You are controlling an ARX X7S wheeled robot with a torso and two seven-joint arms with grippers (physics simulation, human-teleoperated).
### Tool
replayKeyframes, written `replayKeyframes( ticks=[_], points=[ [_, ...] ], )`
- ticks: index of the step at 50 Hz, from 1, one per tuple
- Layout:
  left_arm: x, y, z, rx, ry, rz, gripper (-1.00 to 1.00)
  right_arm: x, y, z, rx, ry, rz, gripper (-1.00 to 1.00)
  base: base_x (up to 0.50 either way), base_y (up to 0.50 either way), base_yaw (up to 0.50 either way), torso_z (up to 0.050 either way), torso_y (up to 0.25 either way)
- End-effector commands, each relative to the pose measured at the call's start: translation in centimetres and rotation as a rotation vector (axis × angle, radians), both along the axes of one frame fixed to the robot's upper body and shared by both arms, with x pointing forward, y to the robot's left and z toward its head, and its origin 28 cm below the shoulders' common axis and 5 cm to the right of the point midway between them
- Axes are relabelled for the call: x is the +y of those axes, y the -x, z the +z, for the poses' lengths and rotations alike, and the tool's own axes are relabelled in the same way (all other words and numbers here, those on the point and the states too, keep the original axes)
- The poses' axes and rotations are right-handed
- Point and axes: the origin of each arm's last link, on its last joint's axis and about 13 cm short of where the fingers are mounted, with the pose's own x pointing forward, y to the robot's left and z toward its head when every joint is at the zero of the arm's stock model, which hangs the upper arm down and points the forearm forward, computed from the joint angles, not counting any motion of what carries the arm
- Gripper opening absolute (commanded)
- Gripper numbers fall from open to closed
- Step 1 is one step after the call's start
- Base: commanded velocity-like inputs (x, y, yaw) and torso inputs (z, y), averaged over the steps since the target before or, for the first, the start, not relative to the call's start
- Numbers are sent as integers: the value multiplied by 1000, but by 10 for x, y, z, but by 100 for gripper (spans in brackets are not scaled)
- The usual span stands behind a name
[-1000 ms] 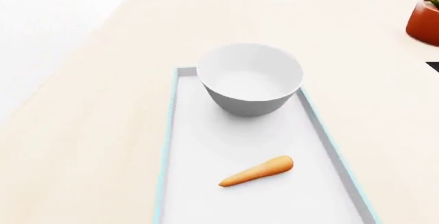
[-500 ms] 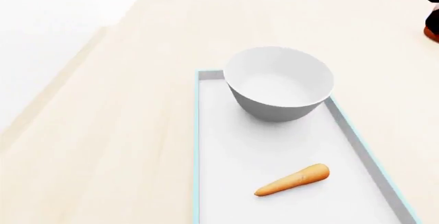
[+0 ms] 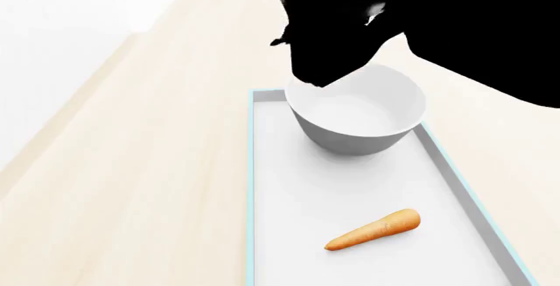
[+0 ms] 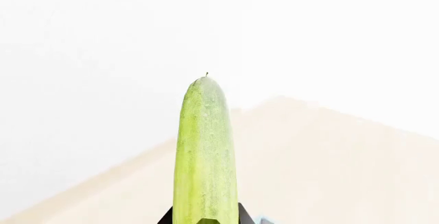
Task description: Place the two vegetables and bowl onto the tray for setting up a vegetable dip station.
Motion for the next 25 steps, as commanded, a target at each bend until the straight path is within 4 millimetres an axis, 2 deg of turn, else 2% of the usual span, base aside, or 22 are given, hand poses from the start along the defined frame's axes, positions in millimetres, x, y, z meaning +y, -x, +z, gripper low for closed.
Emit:
replayKeyframes(
  ticks=[1, 9, 25],
  points=[
    [-1, -1, -1, 4, -3, 1, 100, -5, 15, -5, 194, -1, 69, -100, 0, 0, 0, 0, 0],
    [-1, -2, -1, 6, -6, 2, 100, -14, 32, -5, 296, 61, 109, -100, 0, 0, 0, 0, 0],
    [-1, -3, -2, 9, -9, 3, 100, -26, 49, -15, 430, 127, 162, -100, 0, 0, 0, 0, 0]
  ],
)
